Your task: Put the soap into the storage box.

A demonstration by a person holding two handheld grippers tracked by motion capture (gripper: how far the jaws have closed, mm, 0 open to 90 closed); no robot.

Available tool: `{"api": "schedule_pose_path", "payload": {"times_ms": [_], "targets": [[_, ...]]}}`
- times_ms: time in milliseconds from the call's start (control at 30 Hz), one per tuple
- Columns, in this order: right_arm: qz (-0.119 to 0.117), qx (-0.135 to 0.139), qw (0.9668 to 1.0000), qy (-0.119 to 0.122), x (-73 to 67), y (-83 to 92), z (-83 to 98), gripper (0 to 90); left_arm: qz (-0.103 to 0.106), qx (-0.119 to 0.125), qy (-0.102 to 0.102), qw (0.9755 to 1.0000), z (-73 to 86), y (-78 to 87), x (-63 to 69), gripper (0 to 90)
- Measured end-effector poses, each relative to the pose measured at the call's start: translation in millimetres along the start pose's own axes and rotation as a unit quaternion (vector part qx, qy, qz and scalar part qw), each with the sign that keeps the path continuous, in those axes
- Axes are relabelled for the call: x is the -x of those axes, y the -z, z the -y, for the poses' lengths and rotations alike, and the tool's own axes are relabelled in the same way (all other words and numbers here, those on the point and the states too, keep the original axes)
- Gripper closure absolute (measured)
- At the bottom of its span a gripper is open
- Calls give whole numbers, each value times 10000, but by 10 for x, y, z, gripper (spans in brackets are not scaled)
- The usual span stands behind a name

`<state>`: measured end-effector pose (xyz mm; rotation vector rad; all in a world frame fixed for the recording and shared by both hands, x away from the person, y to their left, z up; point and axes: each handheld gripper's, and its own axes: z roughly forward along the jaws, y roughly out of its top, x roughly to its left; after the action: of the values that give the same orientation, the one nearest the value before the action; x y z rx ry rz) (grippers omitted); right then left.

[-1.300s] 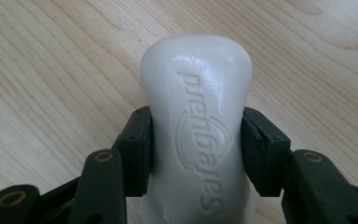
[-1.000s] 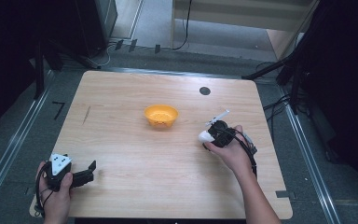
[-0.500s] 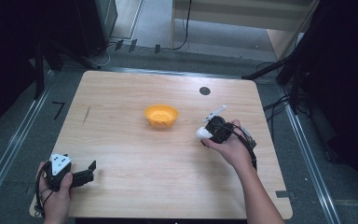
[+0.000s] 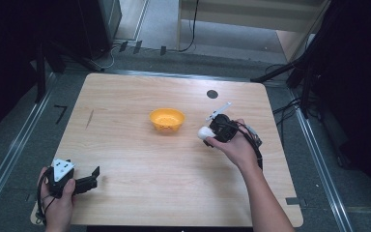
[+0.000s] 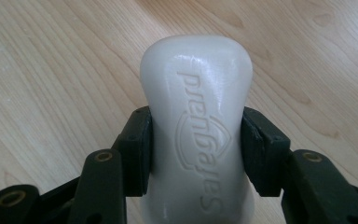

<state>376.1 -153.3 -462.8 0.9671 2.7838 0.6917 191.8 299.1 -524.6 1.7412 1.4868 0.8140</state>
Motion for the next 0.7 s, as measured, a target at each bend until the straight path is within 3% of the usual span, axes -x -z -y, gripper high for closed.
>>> {"api": "schedule_pose_path", "payload": {"times_ms": [100, 233, 700], "targets": [[-123, 15, 9998, 165, 6, -15, -40, 510, -3, 23, -6, 10000, 2, 0, 2, 0], [-135, 69, 9997, 208, 13, -32, -68, 510, -22, 4, -9, 10000, 0, 1, 5, 0], [-230, 152, 9967, 757, 5, -42, -228, 510, -26, -22, -31, 10000, -10, -13, 11, 0]]}}
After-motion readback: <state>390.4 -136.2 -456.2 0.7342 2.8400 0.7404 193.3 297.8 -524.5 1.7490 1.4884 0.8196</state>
